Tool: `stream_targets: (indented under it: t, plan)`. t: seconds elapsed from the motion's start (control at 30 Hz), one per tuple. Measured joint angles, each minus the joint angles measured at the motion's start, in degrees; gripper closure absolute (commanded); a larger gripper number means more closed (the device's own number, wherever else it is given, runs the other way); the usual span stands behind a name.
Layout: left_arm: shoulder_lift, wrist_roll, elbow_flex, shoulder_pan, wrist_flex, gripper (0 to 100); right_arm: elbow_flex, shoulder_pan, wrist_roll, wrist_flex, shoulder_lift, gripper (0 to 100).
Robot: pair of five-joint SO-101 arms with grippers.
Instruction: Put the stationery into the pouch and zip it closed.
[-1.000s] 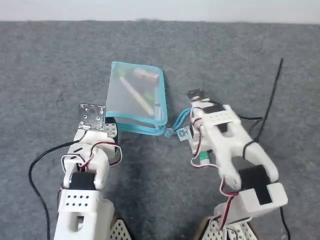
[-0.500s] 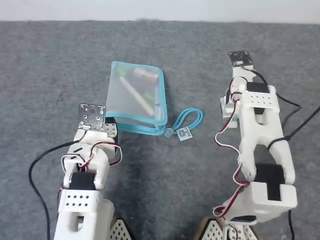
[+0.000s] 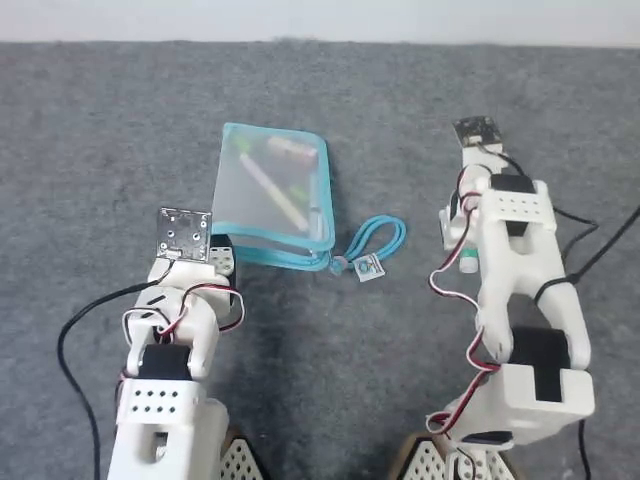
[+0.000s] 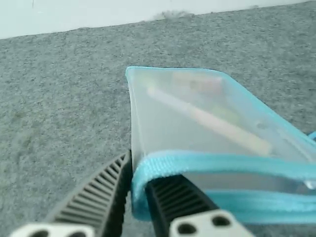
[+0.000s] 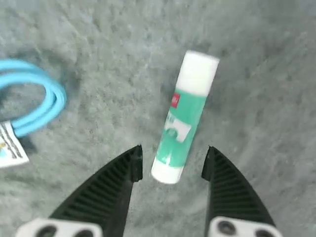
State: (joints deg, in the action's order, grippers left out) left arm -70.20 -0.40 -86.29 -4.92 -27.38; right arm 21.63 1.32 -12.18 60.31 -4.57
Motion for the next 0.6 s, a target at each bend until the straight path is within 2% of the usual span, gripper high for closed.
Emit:
stream_targets:
  t: [0.23, 0.6]
  plan:
    - [0.0, 0.0, 0.0, 0.0, 0.0, 99, 5.8, 2.4, 0.0, -5.6, 0.0, 86.1]
    - [0.0, 0.0, -1.8, 0.1, 0.0, 99, 5.5, 2.5, 0.1, -6.6, -5.0, 88.3]
